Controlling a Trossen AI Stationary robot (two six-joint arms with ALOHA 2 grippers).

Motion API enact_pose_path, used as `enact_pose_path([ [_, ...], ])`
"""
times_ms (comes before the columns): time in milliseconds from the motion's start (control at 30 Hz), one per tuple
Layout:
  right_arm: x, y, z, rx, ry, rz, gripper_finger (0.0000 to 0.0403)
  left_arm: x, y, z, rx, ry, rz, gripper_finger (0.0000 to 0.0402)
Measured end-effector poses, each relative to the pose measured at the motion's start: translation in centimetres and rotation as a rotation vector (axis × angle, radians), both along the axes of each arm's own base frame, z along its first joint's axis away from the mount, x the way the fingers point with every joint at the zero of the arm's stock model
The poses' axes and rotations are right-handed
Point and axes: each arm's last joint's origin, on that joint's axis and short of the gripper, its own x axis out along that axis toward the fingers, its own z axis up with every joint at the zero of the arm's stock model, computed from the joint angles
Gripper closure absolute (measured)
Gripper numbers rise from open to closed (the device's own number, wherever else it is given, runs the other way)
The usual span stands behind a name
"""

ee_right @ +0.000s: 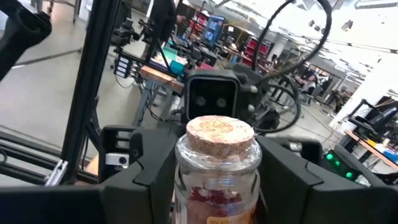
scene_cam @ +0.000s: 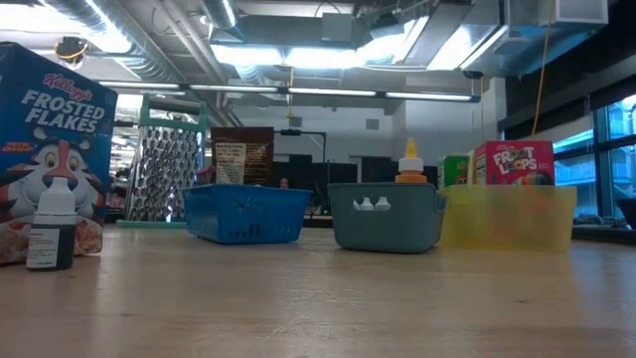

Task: Pick & Place Kitchen Items
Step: Put the brown seasoning bottle into the blue bin

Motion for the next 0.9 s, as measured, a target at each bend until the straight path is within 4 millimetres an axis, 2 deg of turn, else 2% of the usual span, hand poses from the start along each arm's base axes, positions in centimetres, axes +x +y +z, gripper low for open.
enact_pose_path([
  [133, -0.1, 0.2, -0.1, -0.016, 0.015, -0.037, 0.0216, -0.5, -0.5, -0.1, 0.004, 0.029, 0.099, 0.0137],
  [333, -0.8, 0.2, -0.5, -0.082, 0.066, -0.212, 0.0216, -1.0, -1.1, -1.0, 0.075, 0.163, 0.312, 0.0128],
  [467, -1.3, 0.1, -0.9, -0.084, 0.123, -0.300, 0.0216, -1.5, -1.7, -1.9, 0.212, 0.260, 0.406, 0.0128],
  [700, -1.8, -0.4, -2.4, 0.039, 0.267, -0.296, 0.0216, -2.2, -2.5, -3.4, 0.593, 0.403, 0.524, 0.0128],
  [900, -1.7, -2.4, -3.3, 0.301, 0.447, -0.150, 0.0216, -2.5, -2.8, -3.4, 0.793, 0.413, 0.558, 0.0128],
])
